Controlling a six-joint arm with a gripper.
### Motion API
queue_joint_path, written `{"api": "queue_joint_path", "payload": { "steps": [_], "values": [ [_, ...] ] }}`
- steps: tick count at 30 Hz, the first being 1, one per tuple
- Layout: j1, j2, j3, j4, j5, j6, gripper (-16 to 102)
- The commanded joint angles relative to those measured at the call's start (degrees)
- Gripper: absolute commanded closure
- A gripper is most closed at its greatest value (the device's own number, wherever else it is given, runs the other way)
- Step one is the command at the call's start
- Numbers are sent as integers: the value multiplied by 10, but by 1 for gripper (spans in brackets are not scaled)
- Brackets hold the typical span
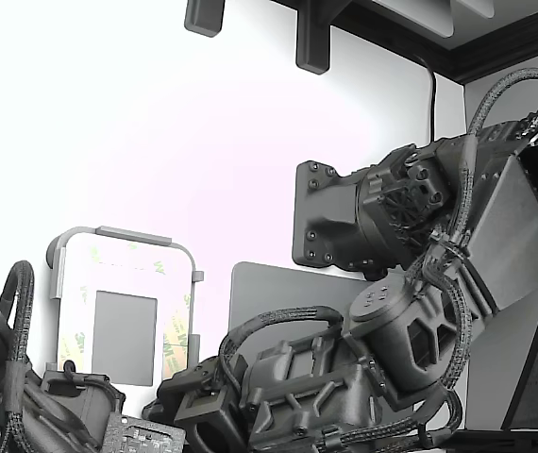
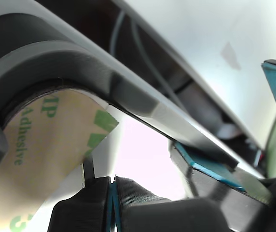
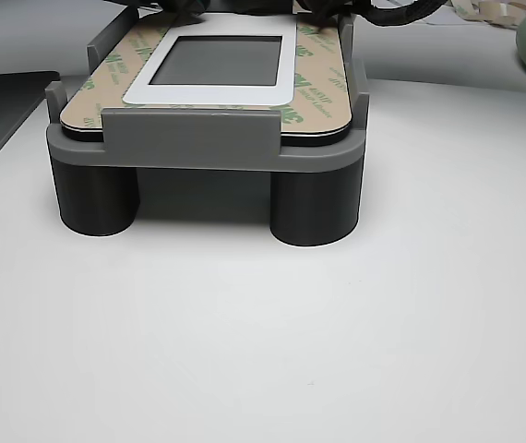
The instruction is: Peel off protective film from adhesive tape.
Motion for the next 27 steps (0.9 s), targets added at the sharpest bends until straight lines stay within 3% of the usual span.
{"api": "queue_joint_path", "payload": {
  "steps": [1, 27],
  "values": [
    [-4, 11, -9, -11, 1, -2, 97],
    [7, 34, 29, -33, 9, 2, 97]
  ]
}}
